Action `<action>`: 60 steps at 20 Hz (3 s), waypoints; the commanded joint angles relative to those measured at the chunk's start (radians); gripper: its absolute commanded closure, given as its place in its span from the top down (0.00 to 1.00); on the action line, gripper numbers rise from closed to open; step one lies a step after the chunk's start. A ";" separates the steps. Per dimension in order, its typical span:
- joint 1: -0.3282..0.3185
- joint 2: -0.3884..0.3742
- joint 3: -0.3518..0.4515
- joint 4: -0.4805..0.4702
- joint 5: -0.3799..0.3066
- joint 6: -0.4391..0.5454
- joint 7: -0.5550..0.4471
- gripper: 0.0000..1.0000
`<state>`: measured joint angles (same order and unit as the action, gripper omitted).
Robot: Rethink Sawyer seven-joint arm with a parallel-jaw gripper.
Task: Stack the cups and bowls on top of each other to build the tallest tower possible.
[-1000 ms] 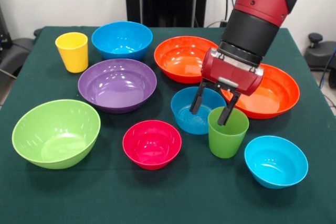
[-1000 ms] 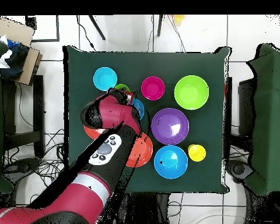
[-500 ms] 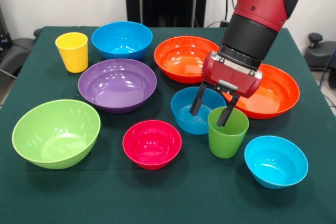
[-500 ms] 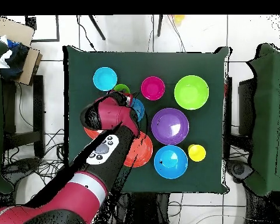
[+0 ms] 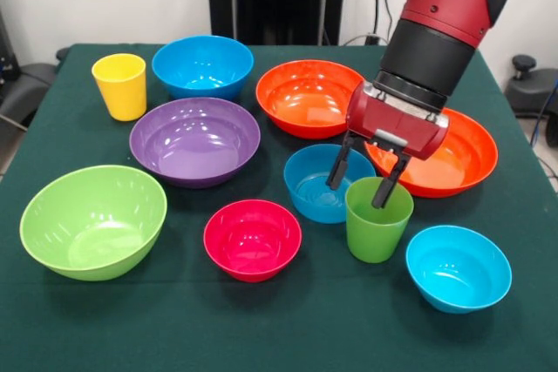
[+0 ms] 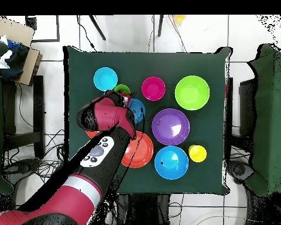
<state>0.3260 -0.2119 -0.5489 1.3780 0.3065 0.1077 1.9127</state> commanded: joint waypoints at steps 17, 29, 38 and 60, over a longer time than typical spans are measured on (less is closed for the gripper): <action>0.010 0.050 0.073 -0.042 0.039 -0.050 0.177 1.00; 0.006 0.032 0.084 -0.015 0.030 -0.063 0.174 1.00; -0.008 0.022 0.100 -0.007 0.020 -0.069 0.163 1.00; -0.013 0.021 0.106 -0.003 0.025 -0.066 0.164 1.00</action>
<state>0.3321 -0.1840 -0.5574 1.3650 0.3271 0.0449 1.9127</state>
